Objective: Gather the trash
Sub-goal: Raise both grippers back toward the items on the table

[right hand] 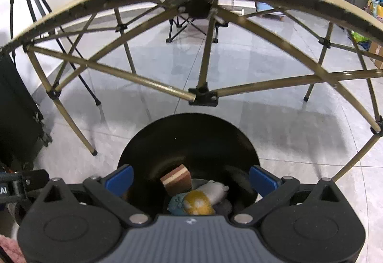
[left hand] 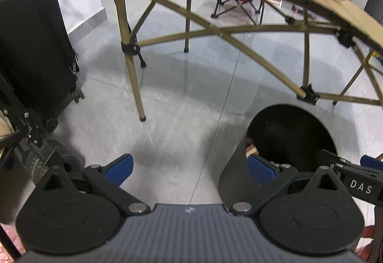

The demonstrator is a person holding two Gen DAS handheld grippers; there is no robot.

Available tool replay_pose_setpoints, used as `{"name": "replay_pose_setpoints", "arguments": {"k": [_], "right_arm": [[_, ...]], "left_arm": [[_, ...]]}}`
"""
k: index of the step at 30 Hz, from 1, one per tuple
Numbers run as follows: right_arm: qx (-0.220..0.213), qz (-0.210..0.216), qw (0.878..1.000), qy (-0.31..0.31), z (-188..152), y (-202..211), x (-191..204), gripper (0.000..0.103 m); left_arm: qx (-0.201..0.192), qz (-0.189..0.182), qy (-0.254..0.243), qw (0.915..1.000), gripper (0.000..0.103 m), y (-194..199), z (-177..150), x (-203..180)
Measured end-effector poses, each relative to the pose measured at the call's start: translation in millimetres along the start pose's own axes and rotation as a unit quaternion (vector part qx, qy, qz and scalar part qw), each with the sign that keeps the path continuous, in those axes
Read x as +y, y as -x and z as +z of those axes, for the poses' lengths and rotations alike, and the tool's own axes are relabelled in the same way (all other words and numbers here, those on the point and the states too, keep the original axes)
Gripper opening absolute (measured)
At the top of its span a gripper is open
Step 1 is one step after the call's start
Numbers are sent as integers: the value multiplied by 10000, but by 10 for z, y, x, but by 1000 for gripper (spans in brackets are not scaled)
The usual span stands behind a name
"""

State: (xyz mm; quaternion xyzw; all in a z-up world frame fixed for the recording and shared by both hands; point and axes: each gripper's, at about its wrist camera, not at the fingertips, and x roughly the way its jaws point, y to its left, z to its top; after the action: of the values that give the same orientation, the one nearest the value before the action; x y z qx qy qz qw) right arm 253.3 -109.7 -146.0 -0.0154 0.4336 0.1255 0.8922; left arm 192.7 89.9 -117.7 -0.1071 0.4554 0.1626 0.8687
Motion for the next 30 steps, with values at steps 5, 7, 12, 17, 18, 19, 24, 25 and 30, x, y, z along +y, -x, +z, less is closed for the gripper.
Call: {"name": "replay_pose_setpoints", "arguments": {"k": [5,7,12,17,18,19,24,25,30], "right_arm": [[-288,32,9996,-64,-15,214,-81,103],[-406,26,9991,-69,-17,301,-112,103],[-715,55,9974,-80,-22,551,-203,103],[-918,158,9954,-228,-29,769,-329,103],[-961,176,9949,-255,-27,803,-347,103],[-1021,196,9942,-278,-20,852,-371,103],[-1324,248,9904,-303,8,1083,-429,103],[-1429,285,9889,-308,29,1148,-449,103],[-1973,323,9797,-162,126,1401,-461,103]], "left_arm": [[-266,-27,4,9996,103,169,3,-65],[-388,-67,4,9992,103,253,4,-93],[-722,-195,42,9972,103,501,34,-154],[-983,-383,15,9944,103,740,73,-235],[-1040,-419,-2,9937,103,791,80,-255],[-1084,-447,-18,9931,103,832,90,-274],[-1296,-547,-105,9900,103,991,169,-363],[-1344,-563,-127,9892,103,1027,192,-385],[-1602,-587,-203,9851,103,1144,321,-477]]}}
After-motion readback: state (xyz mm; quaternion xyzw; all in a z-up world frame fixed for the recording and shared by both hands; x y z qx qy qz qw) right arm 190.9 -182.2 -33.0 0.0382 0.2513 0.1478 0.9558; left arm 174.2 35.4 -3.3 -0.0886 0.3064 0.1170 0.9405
